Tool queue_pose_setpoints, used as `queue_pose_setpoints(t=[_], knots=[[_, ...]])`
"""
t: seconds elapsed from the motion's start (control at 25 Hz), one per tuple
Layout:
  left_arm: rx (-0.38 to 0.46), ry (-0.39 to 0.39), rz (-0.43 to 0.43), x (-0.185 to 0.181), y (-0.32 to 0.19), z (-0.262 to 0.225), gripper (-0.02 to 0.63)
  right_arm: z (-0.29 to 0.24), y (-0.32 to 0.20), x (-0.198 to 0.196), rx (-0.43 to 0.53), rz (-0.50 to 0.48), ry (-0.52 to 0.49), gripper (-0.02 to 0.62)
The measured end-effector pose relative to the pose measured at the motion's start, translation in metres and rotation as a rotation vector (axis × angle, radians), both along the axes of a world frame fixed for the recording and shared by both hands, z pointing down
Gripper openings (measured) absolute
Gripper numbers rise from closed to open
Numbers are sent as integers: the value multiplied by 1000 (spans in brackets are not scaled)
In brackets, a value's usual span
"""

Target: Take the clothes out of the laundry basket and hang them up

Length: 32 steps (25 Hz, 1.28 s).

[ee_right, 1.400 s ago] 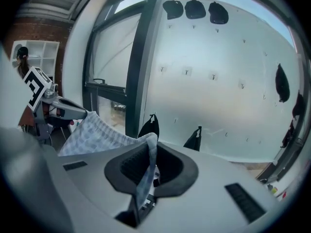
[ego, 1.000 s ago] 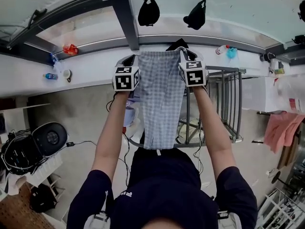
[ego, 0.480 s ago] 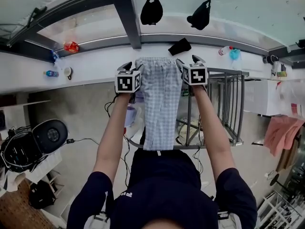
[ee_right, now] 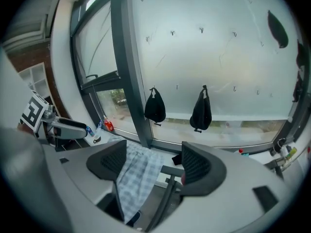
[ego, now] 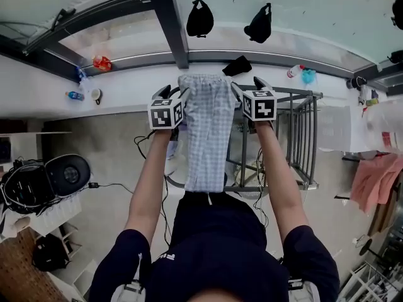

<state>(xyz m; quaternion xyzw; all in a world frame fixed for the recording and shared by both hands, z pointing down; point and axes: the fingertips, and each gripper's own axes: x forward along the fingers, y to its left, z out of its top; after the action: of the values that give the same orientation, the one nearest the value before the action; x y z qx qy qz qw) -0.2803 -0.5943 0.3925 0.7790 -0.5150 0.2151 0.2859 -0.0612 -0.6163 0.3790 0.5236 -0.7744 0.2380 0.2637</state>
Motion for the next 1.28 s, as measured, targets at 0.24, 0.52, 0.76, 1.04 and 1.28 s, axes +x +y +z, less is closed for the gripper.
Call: queue_pose_setpoints(t=[0.24, 0.52, 0.76, 1.04, 1.28], knots=[[91, -12, -39, 13, 59, -52, 299, -47, 64, 1, 63, -65, -89, 376], [205, -2, -105, 22, 156, -117, 305, -96, 152, 7, 146, -138, -124, 377], [269, 30, -102, 35, 238, -149, 305, -108, 217, 14, 156, -151, -149, 377], [295, 60, -52, 58, 322, -156, 305, -122, 293, 28, 195, -139, -140, 377], [312, 87, -21, 77, 401, -154, 305, -125, 379, 46, 219, -111, -118, 379]])
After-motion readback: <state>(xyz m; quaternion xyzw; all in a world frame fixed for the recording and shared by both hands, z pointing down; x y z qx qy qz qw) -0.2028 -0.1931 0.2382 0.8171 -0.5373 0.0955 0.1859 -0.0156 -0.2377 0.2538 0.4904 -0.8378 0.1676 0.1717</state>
